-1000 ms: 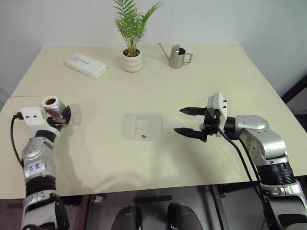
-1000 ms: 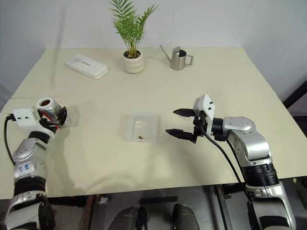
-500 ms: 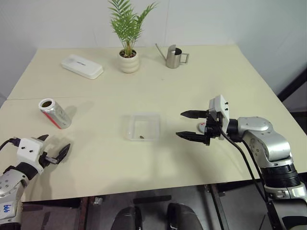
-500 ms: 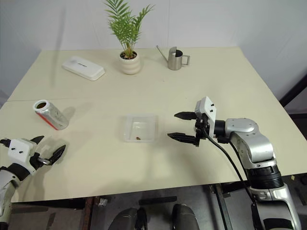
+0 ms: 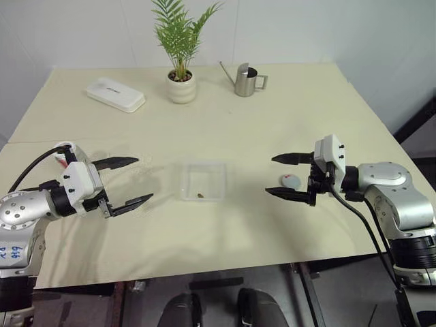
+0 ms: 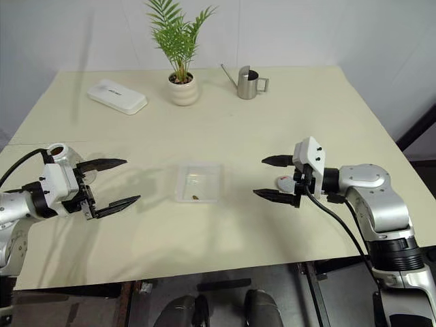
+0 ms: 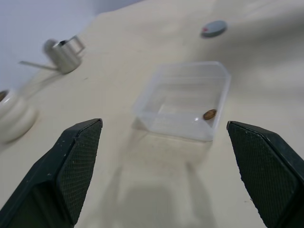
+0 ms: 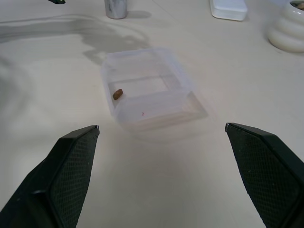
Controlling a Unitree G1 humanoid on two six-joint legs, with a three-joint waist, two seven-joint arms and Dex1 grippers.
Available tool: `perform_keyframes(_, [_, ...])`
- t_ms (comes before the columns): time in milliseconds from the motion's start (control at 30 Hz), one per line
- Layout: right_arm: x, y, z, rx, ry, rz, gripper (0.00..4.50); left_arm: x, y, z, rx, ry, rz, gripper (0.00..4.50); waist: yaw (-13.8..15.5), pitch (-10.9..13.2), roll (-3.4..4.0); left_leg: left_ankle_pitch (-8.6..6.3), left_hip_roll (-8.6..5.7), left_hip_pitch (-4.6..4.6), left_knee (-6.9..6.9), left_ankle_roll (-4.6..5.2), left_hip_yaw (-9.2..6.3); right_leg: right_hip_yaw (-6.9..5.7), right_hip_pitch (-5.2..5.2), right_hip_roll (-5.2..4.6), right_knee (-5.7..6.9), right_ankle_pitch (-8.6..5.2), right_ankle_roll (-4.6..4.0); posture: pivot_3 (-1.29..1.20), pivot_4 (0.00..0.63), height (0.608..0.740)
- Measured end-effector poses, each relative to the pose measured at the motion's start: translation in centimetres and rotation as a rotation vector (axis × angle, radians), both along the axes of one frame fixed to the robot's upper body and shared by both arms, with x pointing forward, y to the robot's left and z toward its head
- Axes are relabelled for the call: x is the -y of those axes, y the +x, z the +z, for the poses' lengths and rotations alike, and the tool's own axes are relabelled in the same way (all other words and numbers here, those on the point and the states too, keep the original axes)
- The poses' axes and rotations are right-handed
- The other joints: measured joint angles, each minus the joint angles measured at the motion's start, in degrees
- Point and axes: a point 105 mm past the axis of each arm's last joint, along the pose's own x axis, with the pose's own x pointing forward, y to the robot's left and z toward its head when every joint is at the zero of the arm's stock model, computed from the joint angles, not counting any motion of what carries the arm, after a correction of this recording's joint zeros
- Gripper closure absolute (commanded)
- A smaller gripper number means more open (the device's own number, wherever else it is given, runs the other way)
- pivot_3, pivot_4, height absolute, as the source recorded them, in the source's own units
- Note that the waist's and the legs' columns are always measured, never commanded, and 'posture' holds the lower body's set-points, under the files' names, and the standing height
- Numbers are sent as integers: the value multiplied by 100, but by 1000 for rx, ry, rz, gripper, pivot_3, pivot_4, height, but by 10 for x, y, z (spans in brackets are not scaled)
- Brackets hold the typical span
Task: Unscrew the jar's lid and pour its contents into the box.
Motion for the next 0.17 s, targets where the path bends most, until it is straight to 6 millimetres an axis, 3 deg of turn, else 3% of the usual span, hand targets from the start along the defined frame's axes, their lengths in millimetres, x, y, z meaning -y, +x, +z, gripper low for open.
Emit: perform_keyframes(167, [15,-4,4,18,-18,-42,0,-6,9,-1,-36,-13,-12,25,7,0,0,-2,5,2,5,3,3,6,1,29,1,0,0,0,150,740])
